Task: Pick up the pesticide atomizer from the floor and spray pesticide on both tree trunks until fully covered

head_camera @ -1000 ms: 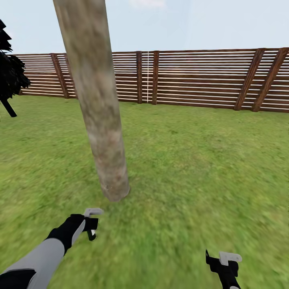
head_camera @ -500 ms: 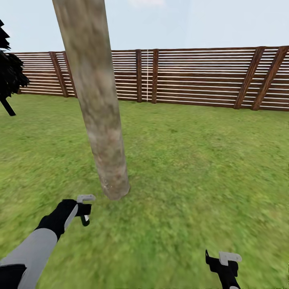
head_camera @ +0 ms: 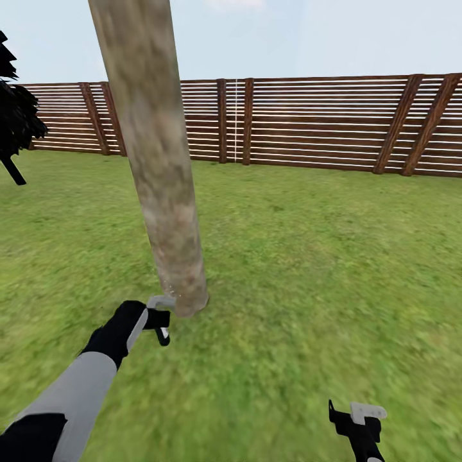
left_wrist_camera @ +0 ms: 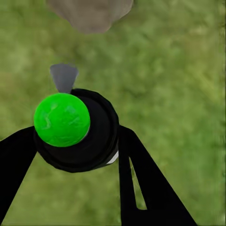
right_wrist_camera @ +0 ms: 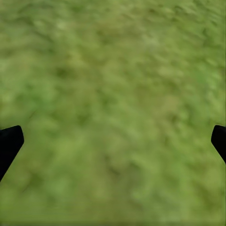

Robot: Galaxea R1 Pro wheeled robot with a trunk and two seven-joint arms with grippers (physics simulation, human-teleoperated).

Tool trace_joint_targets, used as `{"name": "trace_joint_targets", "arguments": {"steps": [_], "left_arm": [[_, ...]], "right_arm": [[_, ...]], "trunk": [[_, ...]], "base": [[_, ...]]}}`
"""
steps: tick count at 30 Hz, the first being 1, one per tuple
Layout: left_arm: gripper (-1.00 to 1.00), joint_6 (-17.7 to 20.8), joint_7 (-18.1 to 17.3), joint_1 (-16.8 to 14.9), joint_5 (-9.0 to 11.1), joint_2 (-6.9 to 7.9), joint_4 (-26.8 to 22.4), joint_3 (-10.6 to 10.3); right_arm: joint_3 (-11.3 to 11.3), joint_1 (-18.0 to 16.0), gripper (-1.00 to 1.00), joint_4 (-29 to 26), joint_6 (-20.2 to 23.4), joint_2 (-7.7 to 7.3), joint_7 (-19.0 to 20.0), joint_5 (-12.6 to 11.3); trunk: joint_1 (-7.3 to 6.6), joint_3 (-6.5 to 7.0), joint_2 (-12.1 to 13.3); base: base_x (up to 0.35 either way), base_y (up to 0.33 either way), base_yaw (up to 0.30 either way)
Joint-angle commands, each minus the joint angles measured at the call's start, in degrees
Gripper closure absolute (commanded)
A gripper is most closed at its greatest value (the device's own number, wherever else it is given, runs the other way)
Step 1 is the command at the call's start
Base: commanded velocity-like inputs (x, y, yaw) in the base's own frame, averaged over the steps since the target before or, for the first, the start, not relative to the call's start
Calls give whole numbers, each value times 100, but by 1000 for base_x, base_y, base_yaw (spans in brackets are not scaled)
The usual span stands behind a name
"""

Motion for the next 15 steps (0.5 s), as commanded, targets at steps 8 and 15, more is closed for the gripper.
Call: {"name": "trace_joint_targets", "arguments": {"steps": [8,15], "left_arm": [[100,109,-22,-104,-8,690,3,43],[100,128,-21,-281,-16,295,-10,53]], "right_arm": [[41,-3,-100,-2,-18,5,-8,-55],[41,-3,-100,-1,-21,-2,-11,-55]], "trunk": [[-1,-5,-2],[-1,-5,-2]], "base": [[0,0,-130],[0,0,-32]]}}
